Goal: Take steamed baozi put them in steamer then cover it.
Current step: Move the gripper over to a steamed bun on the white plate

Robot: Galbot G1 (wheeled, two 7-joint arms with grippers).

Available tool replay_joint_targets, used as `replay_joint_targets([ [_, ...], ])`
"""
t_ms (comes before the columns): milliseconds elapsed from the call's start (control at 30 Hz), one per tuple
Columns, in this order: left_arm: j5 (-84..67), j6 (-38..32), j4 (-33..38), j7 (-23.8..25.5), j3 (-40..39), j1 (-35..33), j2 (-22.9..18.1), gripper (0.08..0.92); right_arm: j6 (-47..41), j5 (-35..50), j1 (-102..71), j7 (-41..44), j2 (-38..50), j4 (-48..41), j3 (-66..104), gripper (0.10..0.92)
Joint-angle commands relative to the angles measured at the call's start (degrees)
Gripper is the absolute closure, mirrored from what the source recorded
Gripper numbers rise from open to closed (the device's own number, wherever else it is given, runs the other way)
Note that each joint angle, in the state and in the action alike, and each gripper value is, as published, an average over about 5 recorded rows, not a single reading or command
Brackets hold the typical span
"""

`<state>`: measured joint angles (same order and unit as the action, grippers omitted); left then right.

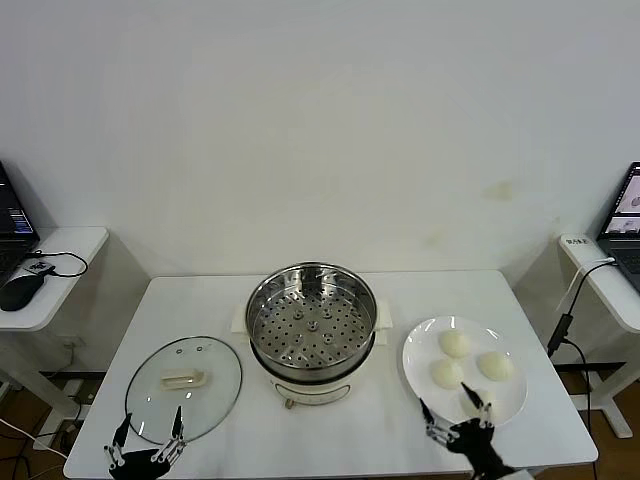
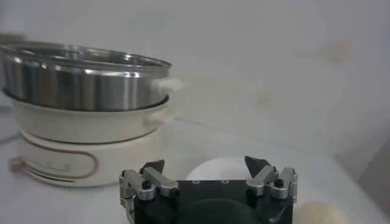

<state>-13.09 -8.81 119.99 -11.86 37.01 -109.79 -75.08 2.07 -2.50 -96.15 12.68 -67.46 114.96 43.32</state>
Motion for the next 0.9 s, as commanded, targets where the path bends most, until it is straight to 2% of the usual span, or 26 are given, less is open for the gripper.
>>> replay_joint_targets([
  [33,3.4,1.6,-1.2,-1.4,0.9,3.5,0.6,0.177,-1.7,-11.7,8.6,5.5,13.0,-3.0,8.7,0.203],
  [233,4.3,1.8,-1.4,-1.5,0.3,3.6,0.5,0.177,-4.8,-16.7,15.1,16.7,24.6,-7.0,7.6,0.203],
  [367,5.3,1.7,-1.5,-2.4,0.1,3.7,0.2,0.177,-5.0,-19.9,24.0,24.1,33.1,-12.8,-0.3,0.203],
  [667,6.0,1.7,-0.8,-3.5,0.7,3.4,-0.2,0.177,-2.6,-18.4,53.6,39.3,44.0,-22.9,-34.8,0.203],
  [900,5.8,1.7,-0.2,-3.7,1.7,2.8,-0.4,0.177,-2.0,-12.6,79.6,45.8,44.5,-29.0,-66.0,0.203],
])
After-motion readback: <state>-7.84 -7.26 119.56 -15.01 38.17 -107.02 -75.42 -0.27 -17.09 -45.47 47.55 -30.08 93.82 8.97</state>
